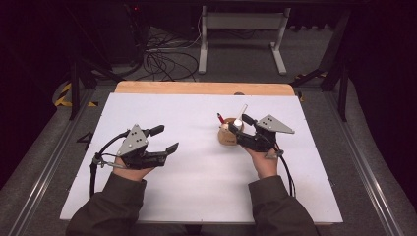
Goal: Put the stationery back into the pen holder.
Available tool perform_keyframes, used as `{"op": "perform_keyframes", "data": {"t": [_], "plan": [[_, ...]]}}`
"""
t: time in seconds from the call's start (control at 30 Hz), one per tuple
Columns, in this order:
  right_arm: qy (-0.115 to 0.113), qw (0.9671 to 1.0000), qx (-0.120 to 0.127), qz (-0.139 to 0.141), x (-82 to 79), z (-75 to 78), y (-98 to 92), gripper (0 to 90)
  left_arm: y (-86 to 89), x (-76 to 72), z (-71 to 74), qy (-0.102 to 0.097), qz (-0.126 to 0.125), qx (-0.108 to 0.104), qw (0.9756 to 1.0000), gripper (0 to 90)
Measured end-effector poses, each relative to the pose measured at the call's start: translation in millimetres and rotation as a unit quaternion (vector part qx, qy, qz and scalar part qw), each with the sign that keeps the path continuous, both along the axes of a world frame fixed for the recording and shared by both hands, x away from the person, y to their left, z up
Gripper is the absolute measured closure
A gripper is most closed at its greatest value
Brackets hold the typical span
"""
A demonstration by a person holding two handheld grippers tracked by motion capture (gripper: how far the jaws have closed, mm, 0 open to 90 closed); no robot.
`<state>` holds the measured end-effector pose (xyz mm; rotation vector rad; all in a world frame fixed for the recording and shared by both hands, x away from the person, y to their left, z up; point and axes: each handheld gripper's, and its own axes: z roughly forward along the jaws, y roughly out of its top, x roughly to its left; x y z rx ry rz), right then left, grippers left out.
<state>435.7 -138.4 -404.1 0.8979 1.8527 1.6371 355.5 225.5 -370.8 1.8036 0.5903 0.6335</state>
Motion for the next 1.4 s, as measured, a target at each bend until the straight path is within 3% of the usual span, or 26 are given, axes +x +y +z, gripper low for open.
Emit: {"op": "perform_keyframes", "data": {"t": [0.7, 1.4], "plan": [[0.005, 0.9990, -0.003, 0.045, -19.5, 13.0, 6.1, 24.0, 3.8, -0.8, 2.7, -0.002, 0.004, -0.004, 1.0000, 28.1], [0.000, 0.9983, 0.006, 0.058, -33.3, 22.6, 0.9, 20.7, 6.0, -1.7, 4.3, -0.003, 0.006, -0.007, 1.0000, 28.1]]}}
